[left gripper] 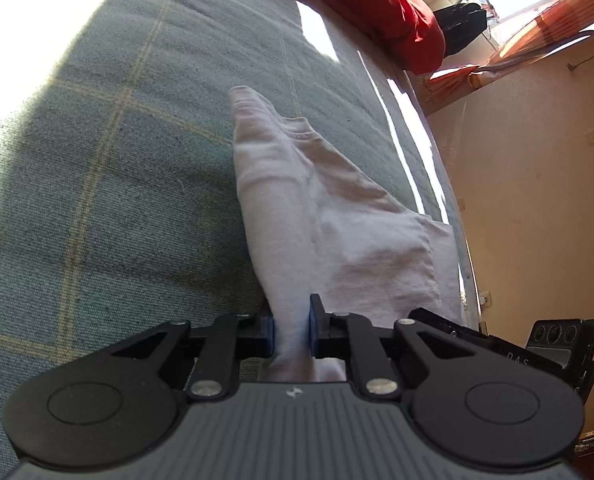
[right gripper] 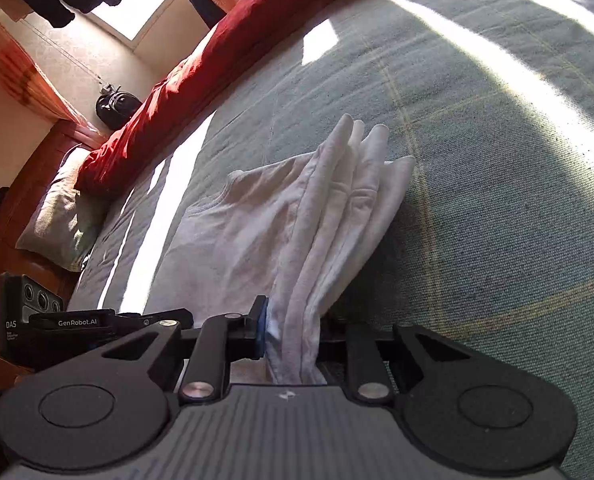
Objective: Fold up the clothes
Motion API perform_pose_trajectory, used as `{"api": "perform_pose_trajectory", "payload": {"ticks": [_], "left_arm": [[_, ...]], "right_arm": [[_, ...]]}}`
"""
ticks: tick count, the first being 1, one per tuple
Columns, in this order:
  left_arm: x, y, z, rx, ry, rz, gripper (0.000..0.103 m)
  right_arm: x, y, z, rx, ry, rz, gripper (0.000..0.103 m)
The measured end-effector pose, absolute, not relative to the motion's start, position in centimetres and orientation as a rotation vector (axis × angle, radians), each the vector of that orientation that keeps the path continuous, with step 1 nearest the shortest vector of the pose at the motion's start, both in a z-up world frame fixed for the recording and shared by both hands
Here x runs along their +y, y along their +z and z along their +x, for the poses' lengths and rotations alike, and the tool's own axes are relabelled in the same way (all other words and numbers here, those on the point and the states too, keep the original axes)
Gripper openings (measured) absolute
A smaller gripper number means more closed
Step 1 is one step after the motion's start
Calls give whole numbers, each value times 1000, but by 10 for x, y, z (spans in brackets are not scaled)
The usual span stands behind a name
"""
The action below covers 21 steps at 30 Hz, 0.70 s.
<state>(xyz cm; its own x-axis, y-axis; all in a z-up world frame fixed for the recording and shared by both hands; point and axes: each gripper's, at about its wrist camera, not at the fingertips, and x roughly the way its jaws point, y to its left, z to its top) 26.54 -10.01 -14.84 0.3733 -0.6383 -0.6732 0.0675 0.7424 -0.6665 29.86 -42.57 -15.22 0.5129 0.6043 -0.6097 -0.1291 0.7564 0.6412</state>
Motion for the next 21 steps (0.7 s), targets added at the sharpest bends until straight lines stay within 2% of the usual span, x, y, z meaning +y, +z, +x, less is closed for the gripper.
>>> {"api": "perform_pose_trajectory", "payload": {"ticks": [11, 21], "left_arm": [[-31, -93, 241, 977, -441, -591, 13], [122, -55, 206, 860, -256, -605, 12]], "right_arm": [[-358, -93, 282, 889, 560, 433, 21], [-205, -57, 280, 869, 721, 306, 21]]}}
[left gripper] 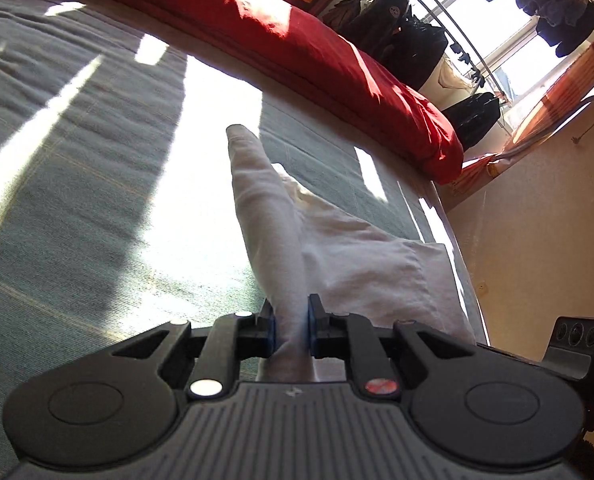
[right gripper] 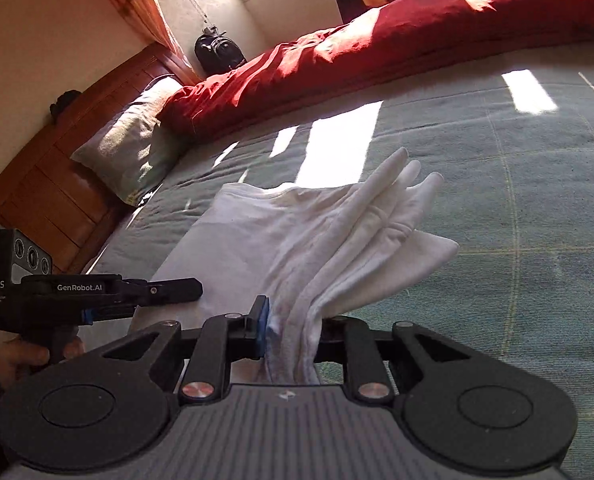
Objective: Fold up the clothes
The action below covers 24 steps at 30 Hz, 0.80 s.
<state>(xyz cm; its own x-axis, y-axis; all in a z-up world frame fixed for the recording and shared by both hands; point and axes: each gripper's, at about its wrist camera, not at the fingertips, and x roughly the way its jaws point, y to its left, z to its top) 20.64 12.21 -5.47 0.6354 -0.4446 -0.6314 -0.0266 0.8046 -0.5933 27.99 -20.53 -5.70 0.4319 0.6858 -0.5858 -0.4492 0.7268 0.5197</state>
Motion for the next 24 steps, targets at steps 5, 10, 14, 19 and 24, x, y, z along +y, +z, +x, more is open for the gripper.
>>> {"api": "perform_pose_trajectory", "payload": {"ticks": [5, 10, 14, 19, 24], "left_arm": [[204, -45, 194, 827, -143, -600, 12], [281, -48, 176, 808, -38, -619, 12], [332, -59, 166, 798, 29, -634, 12], [376, -81, 166, 795, 86, -667, 12], [402, -104, 169, 787, 114, -689, 12]], "right_arm": [[-108, -52, 283, 886, 794, 263, 21], [-14, -56, 282, 906, 864, 214, 21], [52, -65, 274, 915, 906, 166, 22], [112, -79, 262, 916, 928, 118, 22], [147, -104, 257, 940, 925, 105, 22]]}}
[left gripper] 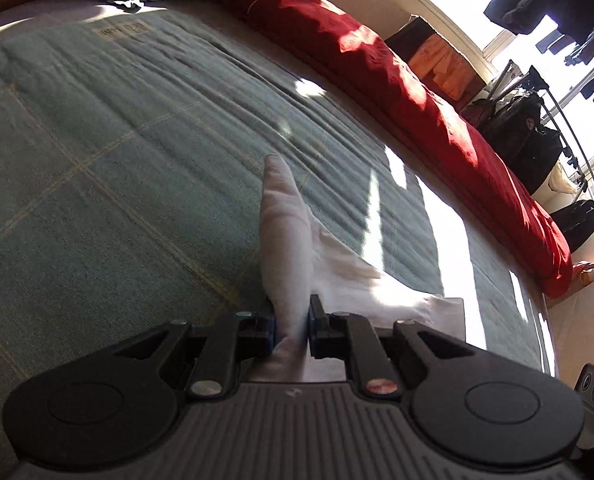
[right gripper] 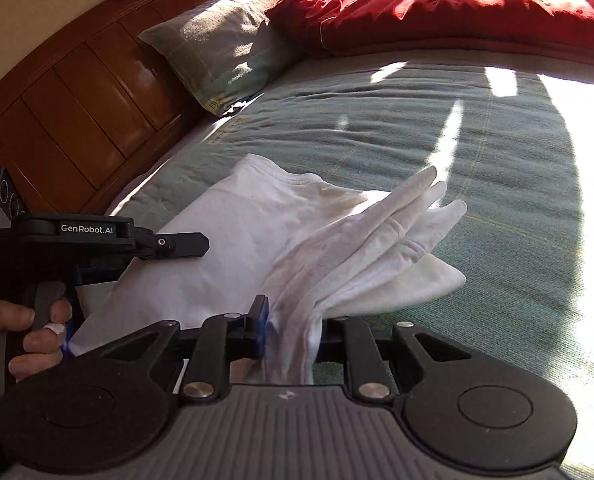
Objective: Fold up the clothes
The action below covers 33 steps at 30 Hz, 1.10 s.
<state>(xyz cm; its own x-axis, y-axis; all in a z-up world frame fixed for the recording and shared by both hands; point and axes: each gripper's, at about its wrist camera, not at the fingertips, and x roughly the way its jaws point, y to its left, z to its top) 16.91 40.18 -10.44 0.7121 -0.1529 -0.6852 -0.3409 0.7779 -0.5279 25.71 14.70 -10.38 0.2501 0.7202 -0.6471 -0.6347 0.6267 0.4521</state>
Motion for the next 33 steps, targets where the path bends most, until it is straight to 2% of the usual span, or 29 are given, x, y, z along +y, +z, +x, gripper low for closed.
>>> {"api": "perform_pose_trajectory", "payload": {"ticks": [4, 7, 8, 9, 14, 17, 23, 25, 26, 31, 33], "left_arm": [[414, -123, 167, 784, 138, -688, 13], [420, -130, 163, 785, 171, -657, 18], [420, -130, 162, 782, 186, -641, 24], [420, -129, 161, 775, 201, -618, 24], [410, -109, 144, 708, 241, -502, 24], [386, -103, 133, 698, 149, -482, 32], [323, -123, 123, 769, -79, -501, 33], [306, -132, 123, 804, -132, -494, 36], [300, -136, 124, 816, -147, -481, 37], [286, -140, 118, 834, -161, -423, 40], [288, -134, 113, 841, -156, -402, 40]], "right_arm": [[153, -123, 251, 974, 922, 103, 25], [148, -136, 253, 1025, 934, 137, 37], [143, -139, 255, 1048, 941, 160, 47], [138, -142, 258, 1071, 950, 184, 58], [107, -152, 277, 1150, 956, 343, 73], [90, -161, 298, 1176, 895, 478, 77], [92, -184, 334, 1224, 854, 670, 76], [99, -178, 339, 1202, 847, 597, 43], [103, -175, 341, 1193, 843, 547, 34], [114, -162, 343, 1139, 812, 363, 35], [113, -154, 340, 1100, 770, 294, 46]]}}
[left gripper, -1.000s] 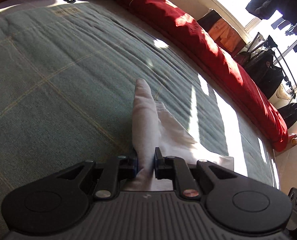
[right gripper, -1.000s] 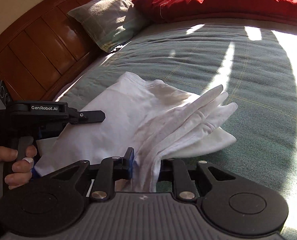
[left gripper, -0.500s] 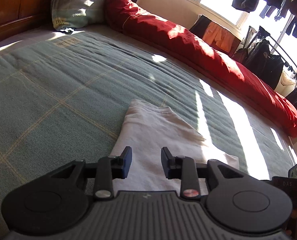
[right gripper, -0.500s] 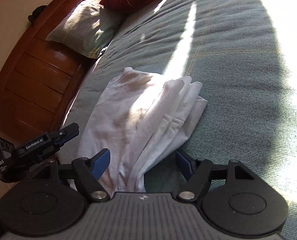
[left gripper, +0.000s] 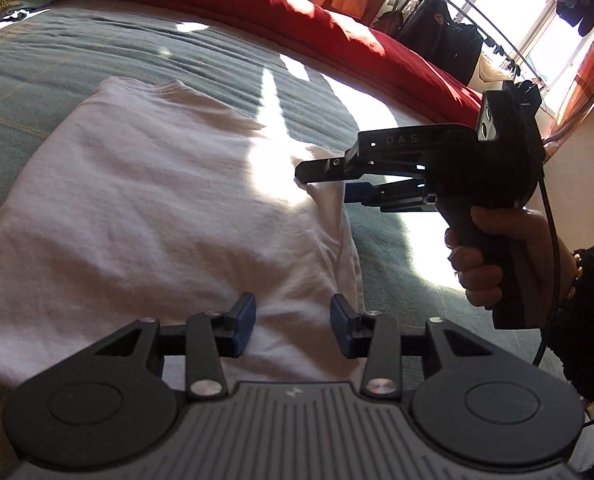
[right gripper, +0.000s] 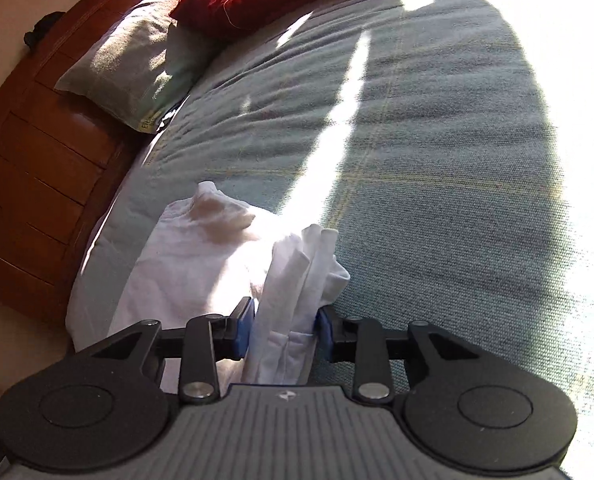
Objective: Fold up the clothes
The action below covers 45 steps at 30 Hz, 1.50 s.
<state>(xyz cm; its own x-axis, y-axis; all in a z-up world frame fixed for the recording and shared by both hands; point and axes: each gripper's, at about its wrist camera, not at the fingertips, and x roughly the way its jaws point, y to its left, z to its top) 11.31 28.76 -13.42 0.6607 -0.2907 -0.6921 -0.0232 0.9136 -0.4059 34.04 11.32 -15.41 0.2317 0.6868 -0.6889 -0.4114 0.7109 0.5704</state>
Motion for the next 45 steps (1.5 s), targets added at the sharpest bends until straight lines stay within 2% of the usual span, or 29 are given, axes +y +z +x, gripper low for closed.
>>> {"api": "perform_pose_trajectory", "payload": {"ticks": [2, 6, 10, 15, 18, 21, 25, 28, 31, 35, 41, 45], "left_arm": [[293, -125, 107, 816, -118, -360, 41], [316, -113, 102, 737, 37, -285, 47], [343, -129, 107, 767, 132, -369, 47], [348, -125, 112, 771, 130, -406, 48], [351, -108, 126, 704, 106, -382, 50], [358, -106, 157, 690, 109, -343, 50], [377, -132, 193, 760, 154, -419, 50], [377, -129, 197, 764, 160, -426, 49], [371, -115, 201, 709, 140, -365, 53], [380, -135, 225, 793, 158, -387, 56], [366, -113, 191, 766, 161, -380, 58], [359, -120, 148, 790, 168, -452, 59]], "right_arm": [[110, -145, 338, 1060, 726, 226, 50], [108, -124, 323, 984, 770, 135, 51], [127, -106, 301, 926, 930, 40, 52], [161, -128, 262, 959, 1020, -228, 57], [163, -124, 239, 890, 1036, -340, 57], [164, -112, 223, 845, 1113, -349, 60], [171, -122, 209, 866, 1137, -416, 63], [166, -122, 207, 865, 1130, -403, 64], [160, -116, 207, 875, 1136, -342, 65], [160, -117, 198, 887, 1160, -347, 67], [151, -110, 188, 894, 1187, -335, 68], [154, -114, 178, 895, 1183, -388, 70]]}}
